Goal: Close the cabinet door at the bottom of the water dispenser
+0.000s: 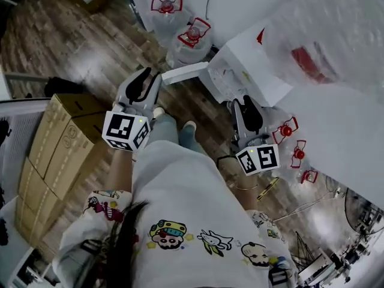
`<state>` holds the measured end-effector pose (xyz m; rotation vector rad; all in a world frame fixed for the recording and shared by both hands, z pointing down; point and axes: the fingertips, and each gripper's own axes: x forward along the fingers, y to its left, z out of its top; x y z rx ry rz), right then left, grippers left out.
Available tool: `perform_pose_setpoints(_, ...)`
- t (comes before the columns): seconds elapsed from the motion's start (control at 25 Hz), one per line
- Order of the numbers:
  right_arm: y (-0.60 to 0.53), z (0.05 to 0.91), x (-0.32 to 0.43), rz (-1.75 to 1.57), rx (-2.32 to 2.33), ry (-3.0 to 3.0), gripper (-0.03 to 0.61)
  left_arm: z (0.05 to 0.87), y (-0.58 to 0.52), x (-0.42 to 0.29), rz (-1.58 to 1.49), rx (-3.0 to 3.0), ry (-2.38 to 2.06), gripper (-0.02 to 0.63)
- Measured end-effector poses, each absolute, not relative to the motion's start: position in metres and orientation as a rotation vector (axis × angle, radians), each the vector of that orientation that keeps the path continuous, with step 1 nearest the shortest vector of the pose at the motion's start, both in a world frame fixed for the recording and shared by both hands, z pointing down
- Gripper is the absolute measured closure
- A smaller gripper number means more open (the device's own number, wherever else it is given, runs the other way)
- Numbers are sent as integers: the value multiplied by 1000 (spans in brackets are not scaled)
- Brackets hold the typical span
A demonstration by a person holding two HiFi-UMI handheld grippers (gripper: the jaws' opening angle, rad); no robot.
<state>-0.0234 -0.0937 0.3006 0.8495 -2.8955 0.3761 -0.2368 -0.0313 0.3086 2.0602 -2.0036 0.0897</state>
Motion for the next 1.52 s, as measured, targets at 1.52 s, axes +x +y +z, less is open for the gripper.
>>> perform_pose_setpoints(1.52,-81,519,-159,649,610,-2686,462,560,-38,-291,247,1924,-1798,492)
